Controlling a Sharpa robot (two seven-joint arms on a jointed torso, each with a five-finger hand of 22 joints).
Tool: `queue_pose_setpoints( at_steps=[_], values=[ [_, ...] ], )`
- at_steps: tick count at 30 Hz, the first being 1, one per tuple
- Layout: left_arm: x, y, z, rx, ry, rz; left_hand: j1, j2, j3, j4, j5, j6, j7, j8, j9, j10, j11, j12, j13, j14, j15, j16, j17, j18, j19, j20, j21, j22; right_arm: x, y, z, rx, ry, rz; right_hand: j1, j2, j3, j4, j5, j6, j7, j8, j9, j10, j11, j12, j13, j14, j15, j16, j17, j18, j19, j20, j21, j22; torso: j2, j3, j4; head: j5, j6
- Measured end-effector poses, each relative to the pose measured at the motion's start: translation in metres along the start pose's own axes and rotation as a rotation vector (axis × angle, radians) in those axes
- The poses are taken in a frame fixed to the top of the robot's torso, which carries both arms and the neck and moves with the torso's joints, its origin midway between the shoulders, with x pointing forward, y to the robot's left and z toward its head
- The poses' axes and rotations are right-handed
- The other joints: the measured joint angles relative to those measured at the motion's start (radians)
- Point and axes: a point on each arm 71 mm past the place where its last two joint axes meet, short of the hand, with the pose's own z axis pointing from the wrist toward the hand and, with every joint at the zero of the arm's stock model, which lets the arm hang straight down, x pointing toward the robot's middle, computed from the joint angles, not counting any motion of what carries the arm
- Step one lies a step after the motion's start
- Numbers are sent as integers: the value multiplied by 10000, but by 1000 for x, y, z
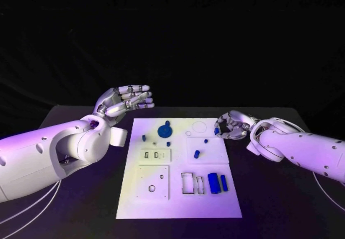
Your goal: Assemble the parts on the task board
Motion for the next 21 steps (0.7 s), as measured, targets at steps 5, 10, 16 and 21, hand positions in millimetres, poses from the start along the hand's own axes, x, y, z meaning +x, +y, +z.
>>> queue_pose_setpoints(
  at_steps=[5, 10, 16, 21],
  values=[
    [-1, 0, 0, -2, -9, 5, 0, 0, 9, -9, 0, 0, 0, 0, 0, 0, 0, 0, 0, 0, 0, 0, 0, 0, 0, 0, 0, -1, 0, 0, 1, 41, -43, -26, -53, 53, 121, -35, -49, 240, -24, 0, 0, 0, 0, 41, -1, 0, 0, 0, 0, 1, 0, 0, 0, -1, -6, 1, -22, 17, -66],
    [-1, 0, 0, -4, -16, 9, 0, 0, 9, -8, 0, 0, 0, 0, 0, 0, 0, 0, 0, 0, 0, 0, 0, 0, 0, 0, 0, 0, 1, 1, 2, 38, -75, -27, -121, 121, 209, -66, -94, 554, -87, 0, 30, 38, -37, 91, -1, 0, 0, 0, 0, 1, 26, -25, 0, -1, -8, 6, -28, 15, -84],
    [-1, 0, 0, -6, -17, 10, 0, 0, 8, -8, 0, 0, 0, 0, 0, 0, 0, 0, 0, 0, 0, 0, -1, 0, 0, 0, 0, 0, 1, 2, 3, 17, -138, -16, -148, 148, 234, -91, -94, 622, -121, 0, 40, 74, -74, 130, -2, 0, 0, 0, 0, 1, 79, -2, 48, -2, -8, 7, -11, 0, -100],
    [-1, 0, 0, -7, -15, 9, 0, 0, 8, -8, 0, 0, 0, 0, 0, 0, 0, 0, 0, 0, 0, 0, -1, 1, 0, 0, 0, 1, 1, 4, 3, -11, -167, -3, -148, 148, 261, -117, -150, 622, -121, 0, 40, 74, -74, 130, -3, 0, 0, 0, 8, 1, 115, -37, 91, 6, -10, -2, -5, -7, -101]
  ],
)
